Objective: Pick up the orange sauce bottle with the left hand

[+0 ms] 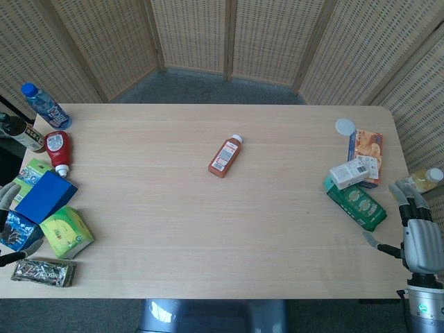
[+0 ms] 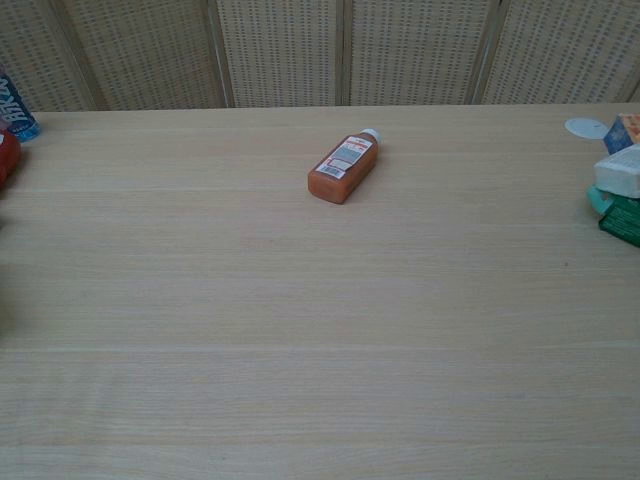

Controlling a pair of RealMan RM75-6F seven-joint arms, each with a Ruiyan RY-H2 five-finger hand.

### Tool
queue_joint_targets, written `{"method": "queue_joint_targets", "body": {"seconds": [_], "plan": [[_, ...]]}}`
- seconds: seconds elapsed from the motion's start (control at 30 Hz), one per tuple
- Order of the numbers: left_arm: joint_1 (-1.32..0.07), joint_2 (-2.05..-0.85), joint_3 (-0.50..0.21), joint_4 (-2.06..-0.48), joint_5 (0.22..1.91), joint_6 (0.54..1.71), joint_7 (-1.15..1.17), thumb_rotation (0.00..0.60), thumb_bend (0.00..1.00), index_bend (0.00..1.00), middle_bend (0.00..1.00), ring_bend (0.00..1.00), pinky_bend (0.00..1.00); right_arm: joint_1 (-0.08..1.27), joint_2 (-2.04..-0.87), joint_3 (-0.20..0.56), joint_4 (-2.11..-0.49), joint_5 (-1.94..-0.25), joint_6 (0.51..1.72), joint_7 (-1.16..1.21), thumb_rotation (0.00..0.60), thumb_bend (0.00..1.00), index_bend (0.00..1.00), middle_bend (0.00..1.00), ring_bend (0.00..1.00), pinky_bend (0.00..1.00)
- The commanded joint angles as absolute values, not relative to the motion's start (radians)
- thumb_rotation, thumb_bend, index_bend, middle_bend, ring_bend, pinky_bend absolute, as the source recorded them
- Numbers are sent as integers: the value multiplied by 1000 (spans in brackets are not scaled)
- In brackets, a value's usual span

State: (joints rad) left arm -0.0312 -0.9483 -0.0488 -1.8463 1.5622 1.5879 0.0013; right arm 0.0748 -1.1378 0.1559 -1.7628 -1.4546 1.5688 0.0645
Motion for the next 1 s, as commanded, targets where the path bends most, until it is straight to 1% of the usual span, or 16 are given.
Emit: {"method": "queue_joint_targets", "body": {"seconds": [0.03, 0.17, 0.27, 0.4, 0.5, 0.6, 0.73, 0.8, 0.9, 1.0], "plan": [[-32, -951, -47, -1847, 1563, 1586, 6, 600, 0, 0, 0, 0, 0, 75, -1137, 157, -1761, -1452, 1565, 66, 600, 0, 100, 0, 0, 0], [-40, -959, -45, -1841, 1555, 1565, 17, 600, 0, 0, 0, 0, 0, 74, -1135, 158, -1765, -1448, 1564, 73, 600, 0, 100, 0, 0, 0], [-59, -976, -52, -1839, 1529, 1529, 33, 600, 0, 0, 0, 0, 0, 71, -1130, 161, -1773, -1444, 1568, 80, 600, 0, 100, 0, 0, 0], [-137, -978, -91, -1873, 1465, 1415, 76, 600, 0, 0, 0, 0, 0, 73, -1127, 166, -1778, -1435, 1561, 88, 600, 0, 101, 0, 0, 0], [-235, -956, -145, -1934, 1379, 1280, 113, 600, 0, 0, 0, 0, 0, 80, -1129, 172, -1772, -1417, 1544, 96, 600, 0, 100, 0, 0, 0], [-378, -941, -211, -1967, 1259, 1096, 178, 600, 0, 0, 0, 0, 0, 89, -1130, 175, -1766, -1401, 1519, 109, 600, 0, 100, 0, 0, 0], [-570, -973, -263, -1919, 1125, 876, 272, 600, 0, 0, 0, 0, 0, 94, -1128, 175, -1762, -1391, 1500, 125, 600, 0, 100, 0, 0, 0], [-672, -1015, -272, -1864, 1049, 781, 336, 600, 0, 0, 0, 0, 0, 94, -1122, 176, -1763, -1387, 1494, 136, 600, 0, 99, 0, 0, 0], [-821, -1083, -268, -1787, 902, 666, 425, 600, 0, 0, 0, 0, 0, 93, -1115, 177, -1768, -1385, 1491, 151, 600, 0, 100, 0, 0, 0], [-971, -1157, -237, -1710, 765, 619, 534, 600, 0, 0, 0, 0, 0, 92, -1104, 181, -1773, -1378, 1486, 174, 600, 0, 100, 0, 0, 0]]}}
